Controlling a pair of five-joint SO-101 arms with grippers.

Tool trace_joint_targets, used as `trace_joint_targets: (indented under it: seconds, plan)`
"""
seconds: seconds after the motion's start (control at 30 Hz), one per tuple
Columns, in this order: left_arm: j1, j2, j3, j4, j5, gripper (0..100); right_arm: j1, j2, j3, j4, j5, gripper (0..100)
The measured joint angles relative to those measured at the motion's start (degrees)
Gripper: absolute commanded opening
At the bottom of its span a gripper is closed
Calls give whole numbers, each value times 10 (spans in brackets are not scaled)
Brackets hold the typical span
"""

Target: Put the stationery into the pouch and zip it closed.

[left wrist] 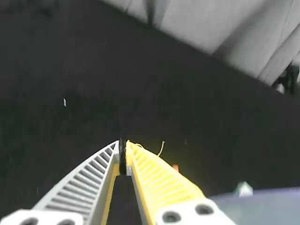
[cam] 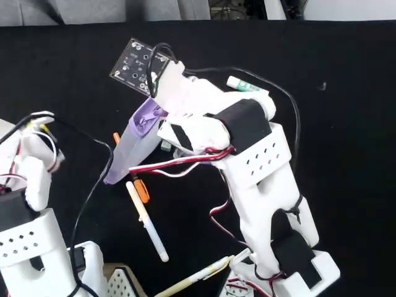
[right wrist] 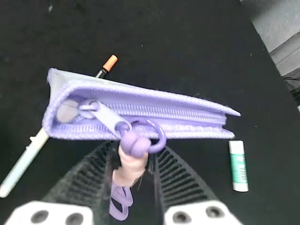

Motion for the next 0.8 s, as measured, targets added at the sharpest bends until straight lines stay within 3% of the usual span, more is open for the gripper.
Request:
trace_joint_targets:
  seconds: [0.13, 0.37, 0.8]
  plan:
    - [28, 0, -25, 109, 0, 304, -24, -11, 64, -24, -26, 11]
    - [39, -1, -108, 266, 47, 282, -97, -8, 251, -140, -69, 11]
    - [39, -3, -164, 309, 69, 280, -121, -144, 441, -309, -88, 11]
